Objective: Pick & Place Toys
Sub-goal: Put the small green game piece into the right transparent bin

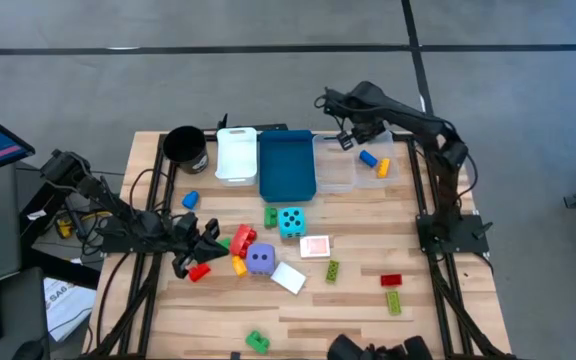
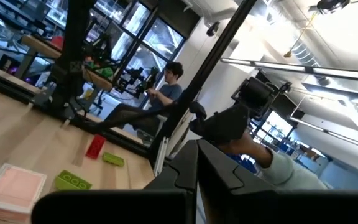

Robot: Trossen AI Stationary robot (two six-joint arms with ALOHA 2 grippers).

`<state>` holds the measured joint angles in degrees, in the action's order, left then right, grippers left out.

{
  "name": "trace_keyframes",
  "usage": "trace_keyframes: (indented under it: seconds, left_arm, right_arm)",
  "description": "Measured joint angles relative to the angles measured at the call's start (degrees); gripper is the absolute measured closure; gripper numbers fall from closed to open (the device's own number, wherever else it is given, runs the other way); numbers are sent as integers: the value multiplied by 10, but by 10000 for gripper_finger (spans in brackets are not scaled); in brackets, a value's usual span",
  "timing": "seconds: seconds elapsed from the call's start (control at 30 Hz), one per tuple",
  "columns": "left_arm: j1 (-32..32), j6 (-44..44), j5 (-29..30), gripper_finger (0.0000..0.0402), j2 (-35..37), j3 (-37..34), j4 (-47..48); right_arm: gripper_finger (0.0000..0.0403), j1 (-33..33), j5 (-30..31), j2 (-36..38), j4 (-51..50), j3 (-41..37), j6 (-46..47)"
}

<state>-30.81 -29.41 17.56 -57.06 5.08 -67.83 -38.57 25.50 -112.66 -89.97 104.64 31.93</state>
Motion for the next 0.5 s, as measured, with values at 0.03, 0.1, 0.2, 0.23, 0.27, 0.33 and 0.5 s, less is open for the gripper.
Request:
trace_keyframes:
  seconds: [0.03, 0.1, 0.2, 0.23, 0.27, 0.33, 0.5]
  left_arm:
    - [0, 0, 0, 401, 0, 0, 1]
    - [0, 0, 0, 401, 0, 0, 1]
    - [0, 0, 0, 402, 0, 0, 1]
    - [0, 0, 0, 401, 0, 0, 1]
    - [0, 0, 0, 401, 0, 0, 1]
    - [0, 0, 0, 401, 0, 0, 1]
    - [0, 0, 0, 402, 0, 0, -1]
  right_arm:
    - [310, -1, 0, -3, -1, 0, 5]
    - [309, -2, -1, -10, -1, 0, 9]
    - [293, 6, -2, -10, 0, 0, 11]
    - [282, 11, -1, -7, -2, 0, 11]
    - [269, 14, -1, -5, -1, 0, 11]
    - [236, 21, -1, -1, 0, 0, 11]
    - [138, 37, 1, 10, 0, 0, 18]
